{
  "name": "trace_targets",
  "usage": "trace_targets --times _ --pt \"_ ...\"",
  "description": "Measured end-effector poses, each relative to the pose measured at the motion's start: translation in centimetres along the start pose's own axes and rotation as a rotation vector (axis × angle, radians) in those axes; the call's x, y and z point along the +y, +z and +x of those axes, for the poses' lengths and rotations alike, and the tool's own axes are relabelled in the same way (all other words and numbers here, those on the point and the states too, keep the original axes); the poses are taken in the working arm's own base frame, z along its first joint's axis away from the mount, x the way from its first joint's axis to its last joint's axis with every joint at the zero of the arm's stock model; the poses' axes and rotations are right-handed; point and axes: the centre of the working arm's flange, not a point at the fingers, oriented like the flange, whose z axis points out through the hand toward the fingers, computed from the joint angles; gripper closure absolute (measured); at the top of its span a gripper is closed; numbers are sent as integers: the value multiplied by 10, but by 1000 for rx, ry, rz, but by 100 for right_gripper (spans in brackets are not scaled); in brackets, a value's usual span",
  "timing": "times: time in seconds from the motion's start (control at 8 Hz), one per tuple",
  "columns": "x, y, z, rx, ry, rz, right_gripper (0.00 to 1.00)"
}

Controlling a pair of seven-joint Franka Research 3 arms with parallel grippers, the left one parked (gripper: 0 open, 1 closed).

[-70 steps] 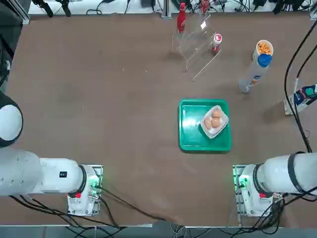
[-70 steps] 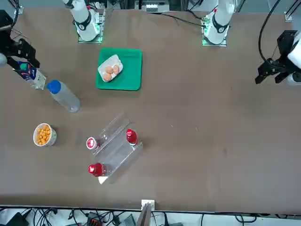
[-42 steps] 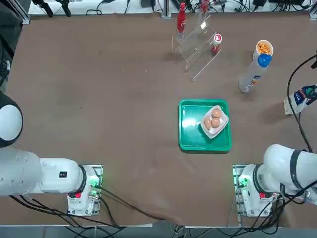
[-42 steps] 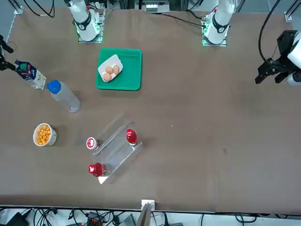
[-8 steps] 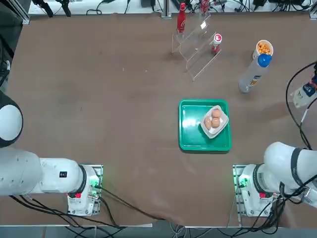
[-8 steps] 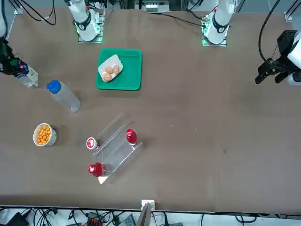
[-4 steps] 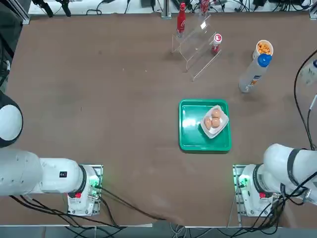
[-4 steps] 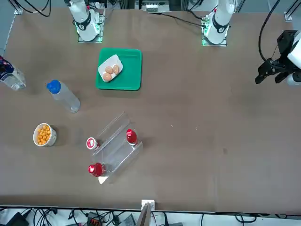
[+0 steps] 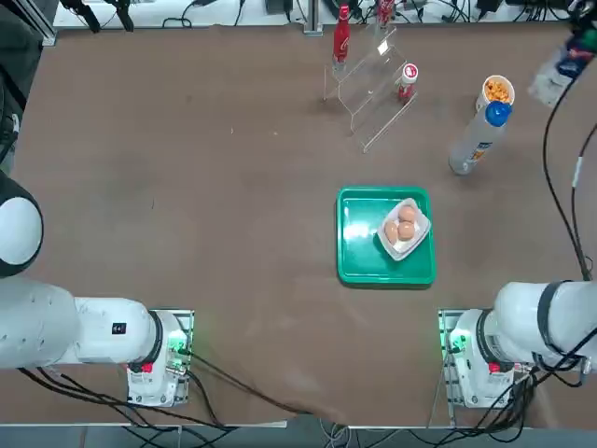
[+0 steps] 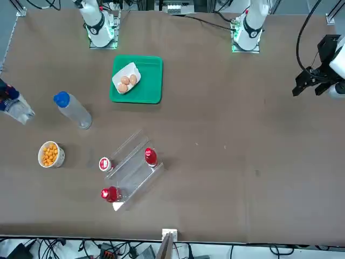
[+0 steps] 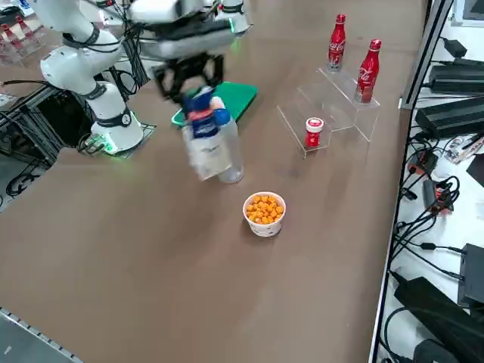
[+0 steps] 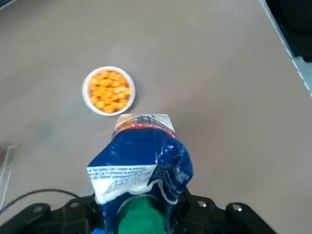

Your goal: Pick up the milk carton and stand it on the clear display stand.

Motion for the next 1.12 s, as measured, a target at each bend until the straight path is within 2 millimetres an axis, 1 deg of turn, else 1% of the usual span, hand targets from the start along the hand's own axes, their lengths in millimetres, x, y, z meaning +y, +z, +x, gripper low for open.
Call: trace_targets --times 0.25,0.38,0.75,0.88,1.12 --pt "-56 -15 -13 25 -195 14 56" --pt "-86 -17 -22 30 -280 18 56" --pt "-178 -9 -59 8 -502 50 56" --pt "-202 -9 -65 1 -580 88 55" --pt "-233 -7 -68 -12 -700 151 55"
